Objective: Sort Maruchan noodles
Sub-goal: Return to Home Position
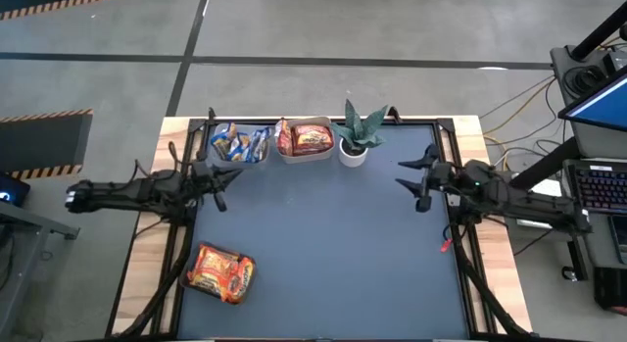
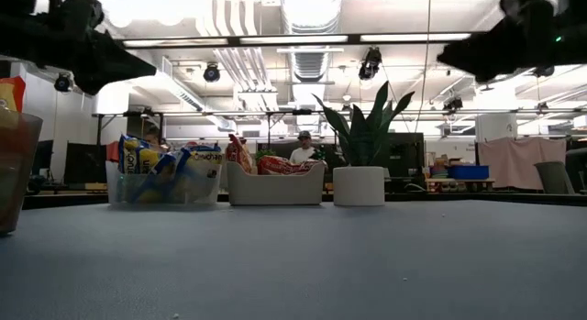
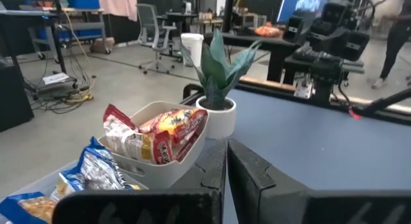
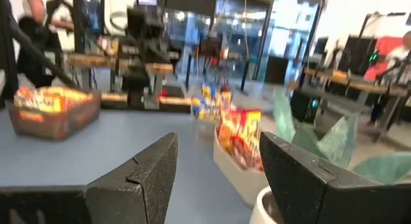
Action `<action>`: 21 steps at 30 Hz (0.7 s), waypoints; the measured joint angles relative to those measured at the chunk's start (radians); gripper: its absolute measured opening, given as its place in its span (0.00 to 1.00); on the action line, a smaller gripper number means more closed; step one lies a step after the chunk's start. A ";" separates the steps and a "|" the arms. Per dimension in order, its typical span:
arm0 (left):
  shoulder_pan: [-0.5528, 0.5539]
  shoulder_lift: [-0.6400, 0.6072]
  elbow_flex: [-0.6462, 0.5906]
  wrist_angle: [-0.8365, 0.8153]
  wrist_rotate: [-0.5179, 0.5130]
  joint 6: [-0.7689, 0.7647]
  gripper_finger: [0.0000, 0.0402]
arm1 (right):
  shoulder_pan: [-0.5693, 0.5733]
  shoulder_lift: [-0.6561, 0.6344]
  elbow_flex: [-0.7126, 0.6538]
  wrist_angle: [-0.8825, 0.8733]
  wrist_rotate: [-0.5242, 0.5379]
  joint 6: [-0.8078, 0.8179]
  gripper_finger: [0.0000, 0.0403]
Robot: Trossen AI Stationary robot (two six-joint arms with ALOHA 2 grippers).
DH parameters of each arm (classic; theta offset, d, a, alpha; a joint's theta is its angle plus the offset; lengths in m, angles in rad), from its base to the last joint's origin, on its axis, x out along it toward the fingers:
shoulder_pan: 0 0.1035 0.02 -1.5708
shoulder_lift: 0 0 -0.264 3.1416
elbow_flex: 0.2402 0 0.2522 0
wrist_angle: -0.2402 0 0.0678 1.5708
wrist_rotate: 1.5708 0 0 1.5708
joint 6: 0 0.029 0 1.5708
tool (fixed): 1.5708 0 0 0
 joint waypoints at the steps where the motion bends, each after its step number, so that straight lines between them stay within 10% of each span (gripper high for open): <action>1: 0.000 -0.022 0.000 -0.013 0.000 0.000 0.00 | 0.000 -0.023 0.000 -0.016 -0.001 0.000 0.52; 21: 0.000 -0.179 -0.087 -0.090 0.029 -0.029 0.00 | 0.000 -0.177 -0.068 -0.128 -0.026 0.009 0.52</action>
